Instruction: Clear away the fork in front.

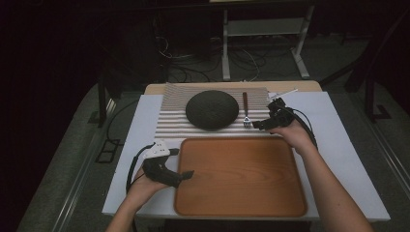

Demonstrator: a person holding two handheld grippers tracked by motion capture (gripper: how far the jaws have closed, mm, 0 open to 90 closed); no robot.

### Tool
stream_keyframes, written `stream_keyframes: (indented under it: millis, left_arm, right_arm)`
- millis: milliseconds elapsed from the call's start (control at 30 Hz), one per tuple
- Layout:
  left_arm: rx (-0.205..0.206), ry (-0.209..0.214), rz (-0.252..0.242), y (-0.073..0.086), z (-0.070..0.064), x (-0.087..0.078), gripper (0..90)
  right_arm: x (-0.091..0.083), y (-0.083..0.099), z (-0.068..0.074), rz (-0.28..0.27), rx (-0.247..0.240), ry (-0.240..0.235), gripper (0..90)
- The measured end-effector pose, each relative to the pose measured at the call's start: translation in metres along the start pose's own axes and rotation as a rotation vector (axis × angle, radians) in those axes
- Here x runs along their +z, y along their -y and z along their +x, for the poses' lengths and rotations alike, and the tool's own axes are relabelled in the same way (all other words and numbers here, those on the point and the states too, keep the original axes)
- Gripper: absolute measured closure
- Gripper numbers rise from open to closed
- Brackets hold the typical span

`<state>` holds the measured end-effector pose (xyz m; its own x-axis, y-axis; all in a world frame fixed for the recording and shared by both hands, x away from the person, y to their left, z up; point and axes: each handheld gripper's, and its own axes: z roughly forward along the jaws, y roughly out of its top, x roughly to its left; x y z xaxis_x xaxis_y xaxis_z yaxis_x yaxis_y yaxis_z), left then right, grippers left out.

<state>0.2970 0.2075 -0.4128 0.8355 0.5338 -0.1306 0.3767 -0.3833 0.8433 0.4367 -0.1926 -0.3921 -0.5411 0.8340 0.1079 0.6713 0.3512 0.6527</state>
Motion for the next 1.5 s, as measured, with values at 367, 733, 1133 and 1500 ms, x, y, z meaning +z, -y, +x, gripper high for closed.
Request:
stream_keyframes:
  millis: [367, 733, 1133, 1500]
  left_arm:
    - [0.002, -0.001, 0.001, 0.000, 0.000, 0.000, 0.0]
    - [0.003, -0.002, -0.002, 0.000, 0.000, 0.001, 0.0]
    - [0.012, -0.002, 0.004, 0.000, 0.000, 0.002, 0.0]
    - [0.004, 0.003, -0.005, 0.000, 0.002, 0.002, 0.0]
  right_arm:
    - [0.014, -0.021, -0.005, 0.026, 0.040, 0.014, 25.2]
    - [0.039, -0.047, -0.007, 0.090, 0.083, 0.044, 39.4]
    - [0.074, -0.070, -0.020, 0.179, 0.168, 0.105, 54.3]
    - [0.102, -0.082, -0.026, 0.256, 0.215, 0.123, 58.3]
